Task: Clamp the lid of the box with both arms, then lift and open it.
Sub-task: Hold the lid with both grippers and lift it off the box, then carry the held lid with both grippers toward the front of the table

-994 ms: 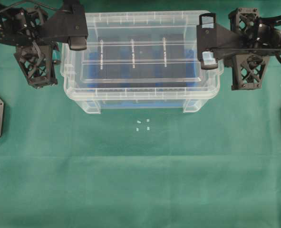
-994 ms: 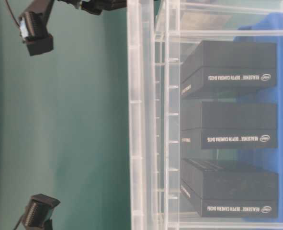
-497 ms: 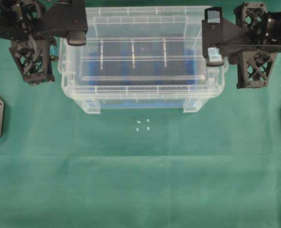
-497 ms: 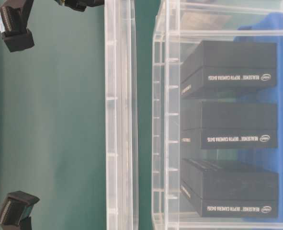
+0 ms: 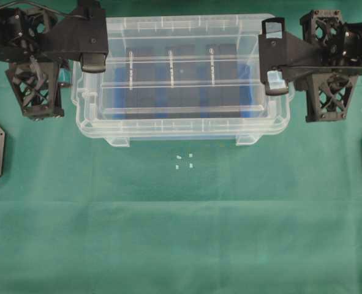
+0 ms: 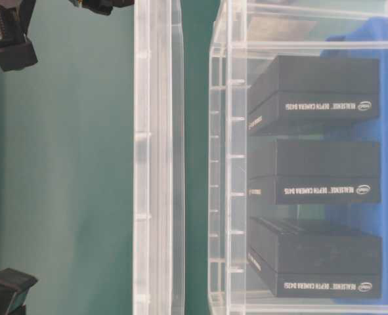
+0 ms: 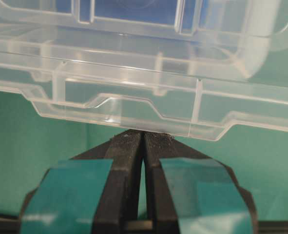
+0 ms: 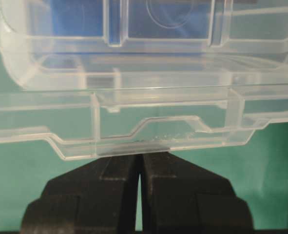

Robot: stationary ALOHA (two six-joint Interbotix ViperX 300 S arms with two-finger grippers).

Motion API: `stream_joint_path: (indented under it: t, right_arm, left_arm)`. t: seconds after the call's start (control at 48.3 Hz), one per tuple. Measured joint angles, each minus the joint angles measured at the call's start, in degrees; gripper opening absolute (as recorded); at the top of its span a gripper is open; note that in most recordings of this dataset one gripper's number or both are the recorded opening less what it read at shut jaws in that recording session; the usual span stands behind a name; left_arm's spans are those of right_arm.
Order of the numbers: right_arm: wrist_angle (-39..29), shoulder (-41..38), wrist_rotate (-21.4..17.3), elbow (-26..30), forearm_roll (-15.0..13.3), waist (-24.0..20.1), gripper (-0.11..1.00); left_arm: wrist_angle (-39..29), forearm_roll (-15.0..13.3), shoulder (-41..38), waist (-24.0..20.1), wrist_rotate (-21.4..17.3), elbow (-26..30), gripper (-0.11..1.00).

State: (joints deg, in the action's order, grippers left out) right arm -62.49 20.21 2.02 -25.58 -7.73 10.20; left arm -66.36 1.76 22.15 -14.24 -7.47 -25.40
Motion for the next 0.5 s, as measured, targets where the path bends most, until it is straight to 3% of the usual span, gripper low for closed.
stream_joint_path:
  t: [0.497]
  right_arm:
    - [-5.98, -0.09, -14.15, 0.44, -7.47, -12.22, 0.00]
  left_arm:
    - [-0.53, -0.09, 0.62, 10.46, 8.35, 0.00, 0.01]
